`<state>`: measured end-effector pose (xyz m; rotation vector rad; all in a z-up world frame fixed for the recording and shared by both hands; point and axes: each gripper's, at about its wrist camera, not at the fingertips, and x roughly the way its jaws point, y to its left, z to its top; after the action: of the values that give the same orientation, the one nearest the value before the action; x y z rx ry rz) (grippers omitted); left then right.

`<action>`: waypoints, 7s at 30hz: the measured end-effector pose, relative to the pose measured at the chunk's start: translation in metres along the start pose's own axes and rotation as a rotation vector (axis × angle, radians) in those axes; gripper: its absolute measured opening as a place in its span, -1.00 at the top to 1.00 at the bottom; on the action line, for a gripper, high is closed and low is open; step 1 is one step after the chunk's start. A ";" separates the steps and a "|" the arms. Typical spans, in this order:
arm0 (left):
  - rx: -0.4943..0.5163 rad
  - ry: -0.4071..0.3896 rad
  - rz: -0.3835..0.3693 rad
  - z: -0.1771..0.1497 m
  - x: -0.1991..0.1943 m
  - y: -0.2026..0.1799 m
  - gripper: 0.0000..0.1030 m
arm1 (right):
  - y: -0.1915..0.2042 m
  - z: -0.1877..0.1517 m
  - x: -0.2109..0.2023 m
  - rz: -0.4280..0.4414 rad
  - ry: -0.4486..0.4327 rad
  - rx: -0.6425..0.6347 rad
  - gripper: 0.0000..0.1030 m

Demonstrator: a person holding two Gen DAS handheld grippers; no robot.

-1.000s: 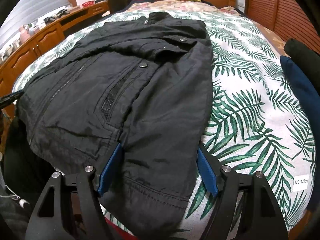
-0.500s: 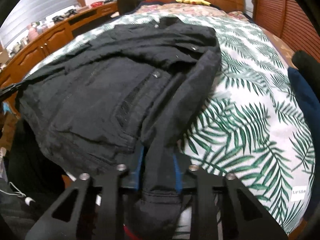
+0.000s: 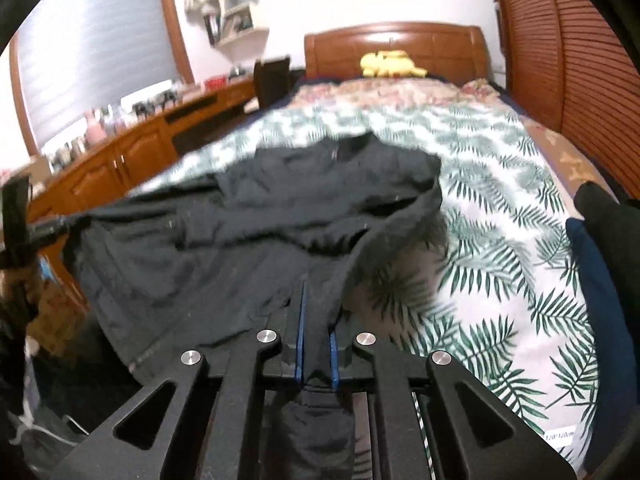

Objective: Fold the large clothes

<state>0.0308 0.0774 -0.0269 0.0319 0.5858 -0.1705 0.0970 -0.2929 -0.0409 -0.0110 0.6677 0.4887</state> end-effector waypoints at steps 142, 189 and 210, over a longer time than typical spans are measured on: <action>-0.023 0.022 0.022 -0.006 0.066 0.025 1.00 | 0.145 0.117 0.187 0.172 0.052 -0.394 0.92; -0.058 0.032 -0.017 0.058 0.180 0.064 0.77 | 0.083 0.178 0.399 0.156 0.269 -0.308 -0.08; -0.122 0.034 -0.002 0.034 0.167 0.114 0.47 | 0.163 0.159 0.453 0.177 0.351 -0.542 0.96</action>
<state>0.2052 0.1618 -0.0929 -0.0839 0.6292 -0.1363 0.4260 0.0726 -0.1622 -0.5632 0.8649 0.8393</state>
